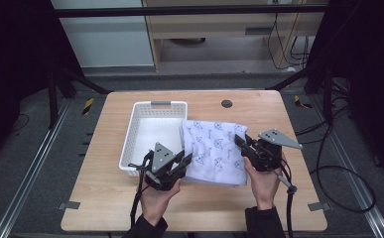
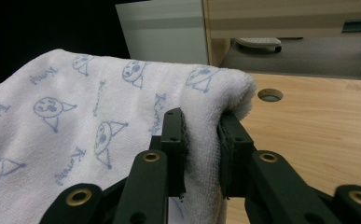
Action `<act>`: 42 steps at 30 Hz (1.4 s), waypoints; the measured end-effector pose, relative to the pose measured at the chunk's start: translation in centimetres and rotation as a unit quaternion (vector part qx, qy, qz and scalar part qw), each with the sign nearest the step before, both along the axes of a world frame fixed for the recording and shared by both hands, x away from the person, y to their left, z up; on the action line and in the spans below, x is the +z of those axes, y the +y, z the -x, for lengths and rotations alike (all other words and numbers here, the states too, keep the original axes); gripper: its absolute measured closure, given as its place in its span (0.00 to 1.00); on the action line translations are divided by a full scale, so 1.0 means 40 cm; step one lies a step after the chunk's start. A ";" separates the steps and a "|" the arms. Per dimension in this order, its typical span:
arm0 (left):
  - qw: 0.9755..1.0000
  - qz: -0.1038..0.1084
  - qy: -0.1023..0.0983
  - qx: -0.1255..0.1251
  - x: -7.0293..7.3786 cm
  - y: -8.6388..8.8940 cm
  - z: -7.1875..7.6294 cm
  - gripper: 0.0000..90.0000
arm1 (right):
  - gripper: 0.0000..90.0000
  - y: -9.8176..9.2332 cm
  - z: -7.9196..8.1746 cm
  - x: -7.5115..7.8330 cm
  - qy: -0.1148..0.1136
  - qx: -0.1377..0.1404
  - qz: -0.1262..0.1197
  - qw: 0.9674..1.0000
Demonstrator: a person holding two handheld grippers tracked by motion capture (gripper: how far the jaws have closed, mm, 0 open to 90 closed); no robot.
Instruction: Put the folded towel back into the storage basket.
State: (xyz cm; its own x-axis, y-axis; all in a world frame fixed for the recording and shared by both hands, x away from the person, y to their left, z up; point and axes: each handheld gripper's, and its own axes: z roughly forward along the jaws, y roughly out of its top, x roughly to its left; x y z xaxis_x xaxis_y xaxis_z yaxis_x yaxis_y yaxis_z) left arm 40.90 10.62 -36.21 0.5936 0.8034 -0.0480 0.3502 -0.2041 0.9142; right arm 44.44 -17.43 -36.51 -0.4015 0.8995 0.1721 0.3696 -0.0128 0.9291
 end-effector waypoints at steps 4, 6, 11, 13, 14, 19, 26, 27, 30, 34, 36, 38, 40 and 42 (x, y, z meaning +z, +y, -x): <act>1.000 -0.001 -0.006 0.005 0.014 0.014 -0.003 0.83 | 0.84 0.014 -0.005 0.013 -0.005 0.002 0.001 1.000; 1.000 -0.002 -0.011 0.007 0.020 0.020 -0.003 0.83 | 0.83 0.021 -0.008 0.019 -0.008 0.004 0.002 1.000; 1.000 0.001 -0.014 0.010 0.031 0.038 -0.005 0.83 | 0.83 0.040 -0.017 0.035 -0.014 0.008 0.004 1.000; 1.000 0.008 -0.013 0.009 0.036 0.047 -0.009 0.83 | 0.83 0.048 -0.023 0.043 -0.016 0.009 0.004 1.000; 1.000 0.009 -0.015 0.010 0.038 0.051 -0.010 0.83 | 0.83 0.051 -0.024 0.046 -0.016 0.010 0.004 1.000; 1.000 0.008 -0.020 0.016 0.051 0.075 -0.017 0.83 | 0.83 0.079 -0.035 0.063 -0.020 0.013 0.007 1.000; 0.999 0.009 -0.022 0.023 0.076 0.109 -0.025 0.83 | 0.83 0.114 -0.047 0.087 -0.024 0.022 0.008 0.999; 0.999 0.011 -0.023 0.026 0.078 0.113 -0.025 0.83 | 0.83 0.119 -0.049 0.089 -0.025 0.022 0.007 0.999; 0.999 0.010 -0.025 0.030 0.080 0.126 -0.027 0.83 | 0.83 0.138 -0.056 0.092 -0.027 0.023 0.008 0.999; 0.999 0.016 -0.022 0.032 0.082 0.145 -0.035 0.83 | 0.83 0.160 -0.062 0.097 -0.032 0.024 0.011 0.999; 0.999 0.020 -0.020 0.033 0.081 0.155 -0.040 0.83 | 0.83 0.170 -0.066 0.099 -0.034 0.023 0.014 0.999; 0.999 0.019 -0.021 0.034 0.081 0.163 -0.044 0.83 | 0.84 0.179 -0.069 0.101 -0.034 0.023 0.015 0.999; 0.999 0.020 -0.022 0.035 0.079 0.172 -0.046 0.83 | 0.84 0.190 -0.073 0.102 -0.035 0.024 0.018 0.999; 0.999 0.020 -0.025 0.037 0.079 0.183 -0.049 0.83 | 0.84 0.200 -0.076 0.102 -0.037 0.025 0.017 0.999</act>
